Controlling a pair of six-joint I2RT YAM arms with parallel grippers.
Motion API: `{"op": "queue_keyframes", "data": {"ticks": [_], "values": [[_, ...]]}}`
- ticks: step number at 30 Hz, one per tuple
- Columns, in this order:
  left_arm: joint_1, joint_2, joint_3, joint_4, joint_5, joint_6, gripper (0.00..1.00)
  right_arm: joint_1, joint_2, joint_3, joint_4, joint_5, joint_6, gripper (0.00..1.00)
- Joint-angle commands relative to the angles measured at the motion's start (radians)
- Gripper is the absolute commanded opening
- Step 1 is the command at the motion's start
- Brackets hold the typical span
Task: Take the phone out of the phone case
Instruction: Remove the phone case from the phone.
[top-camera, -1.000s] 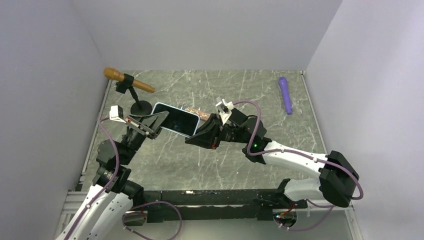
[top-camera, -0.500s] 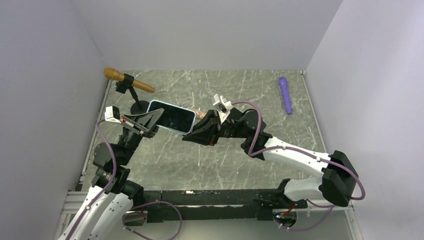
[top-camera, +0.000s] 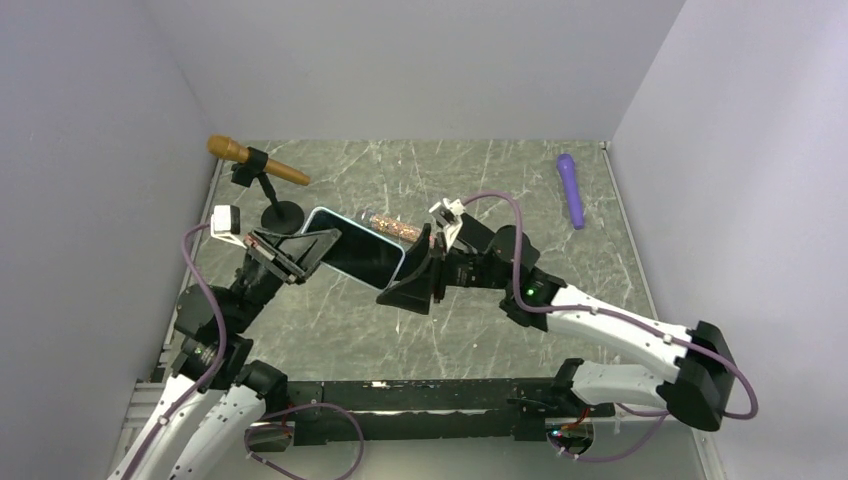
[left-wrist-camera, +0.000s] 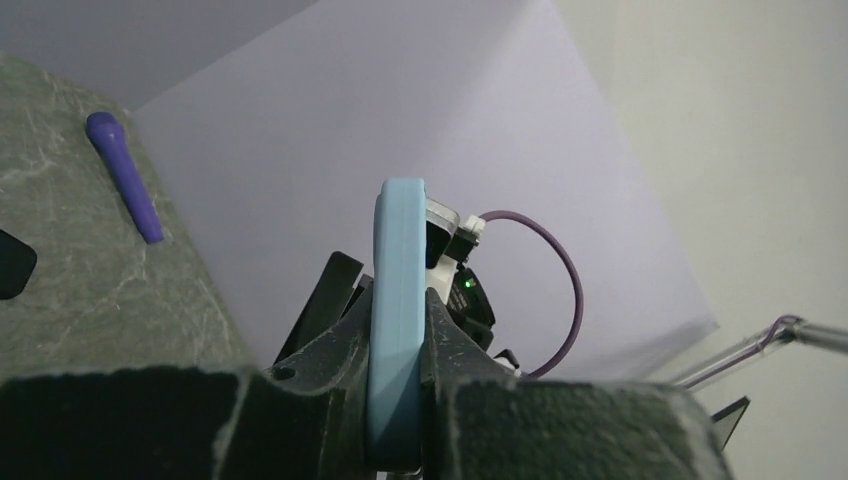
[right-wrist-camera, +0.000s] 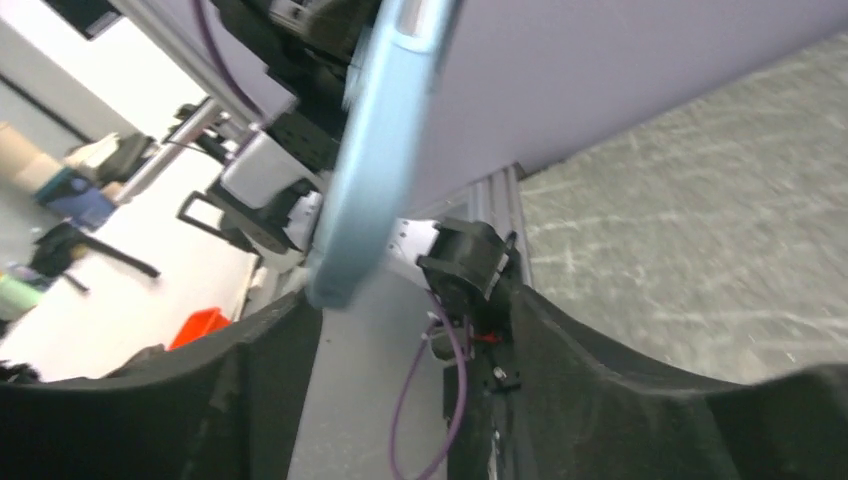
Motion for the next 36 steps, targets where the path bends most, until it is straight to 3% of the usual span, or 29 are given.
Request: {"op": "queue_keyframes", "data": {"ticks": [1, 3, 7, 15, 20, 28, 36], "values": [[-0.014, -0.023, 0.092, -0.024, 0.085, 0.144, 0.00, -0.001, -0.142, -0.020, -0.258, 0.130, -0.067, 0.82], [-0.014, -0.012, 0.093, -0.016, 0.097, 0.147, 0.00, -0.002, -0.179, -0.018, -0.311, 0.150, -0.087, 0.90], [-0.014, 0.015, 0.078, 0.025, 0.124, 0.126, 0.00, -0.009, -0.208, -0.006, -0.275, 0.103, -0.047, 0.90], [-0.013, 0.015, 0.043, 0.078, 0.153, 0.096, 0.00, -0.046, -0.175, 0.076, -0.260, -0.003, 0.023, 0.61], [-0.014, -0.006, 0.052, 0.046, 0.155, 0.118, 0.00, -0.108, -0.178, 0.048, -0.142, -0.074, 0.113, 0.46], [-0.012, 0.008, 0.065, 0.062, 0.171, 0.118, 0.00, -0.130, -0.161, 0.027, -0.012, -0.198, 0.137, 0.42], [-0.013, 0.028, 0.076, 0.085, 0.208, 0.104, 0.00, -0.166, -0.114, -0.017, 0.163, -0.258, 0.231, 0.18]]}}
